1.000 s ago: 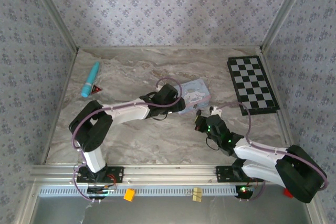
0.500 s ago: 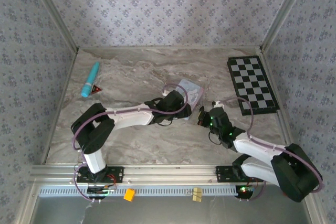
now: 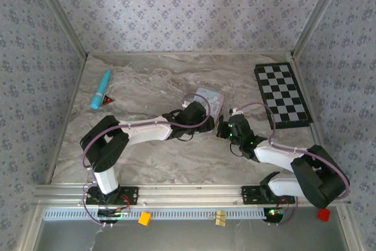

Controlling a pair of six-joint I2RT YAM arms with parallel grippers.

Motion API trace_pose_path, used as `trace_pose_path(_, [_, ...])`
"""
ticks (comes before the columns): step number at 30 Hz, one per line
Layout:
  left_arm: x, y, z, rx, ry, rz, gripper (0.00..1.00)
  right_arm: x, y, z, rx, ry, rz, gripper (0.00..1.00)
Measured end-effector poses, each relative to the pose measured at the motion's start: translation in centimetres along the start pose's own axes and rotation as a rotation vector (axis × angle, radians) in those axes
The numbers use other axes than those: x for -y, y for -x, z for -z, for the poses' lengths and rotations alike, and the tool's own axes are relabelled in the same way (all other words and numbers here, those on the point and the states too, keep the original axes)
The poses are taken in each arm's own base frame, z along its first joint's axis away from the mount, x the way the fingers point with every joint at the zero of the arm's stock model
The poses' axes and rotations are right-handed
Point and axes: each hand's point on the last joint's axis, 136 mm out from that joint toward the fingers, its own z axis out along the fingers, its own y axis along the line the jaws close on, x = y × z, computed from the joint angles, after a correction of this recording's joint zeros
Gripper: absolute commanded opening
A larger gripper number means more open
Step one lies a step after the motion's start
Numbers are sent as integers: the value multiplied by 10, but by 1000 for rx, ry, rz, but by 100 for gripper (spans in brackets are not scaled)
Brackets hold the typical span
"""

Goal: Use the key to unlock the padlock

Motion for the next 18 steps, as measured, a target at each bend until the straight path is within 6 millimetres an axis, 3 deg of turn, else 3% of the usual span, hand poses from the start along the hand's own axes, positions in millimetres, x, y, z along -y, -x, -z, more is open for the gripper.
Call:
trace_pose_path(7, [0, 0, 0, 3, -3, 4, 70, 8, 8, -2, 50, -47, 154, 0])
trace_pose_path(11, [-1, 0, -1, 6, -10, 15, 70, 23, 16, -3, 74, -62, 138, 0])
trace_pose_path(18, [-1, 1, -1, 10, -20, 25, 69, 20, 11, -6, 46, -32, 133, 0])
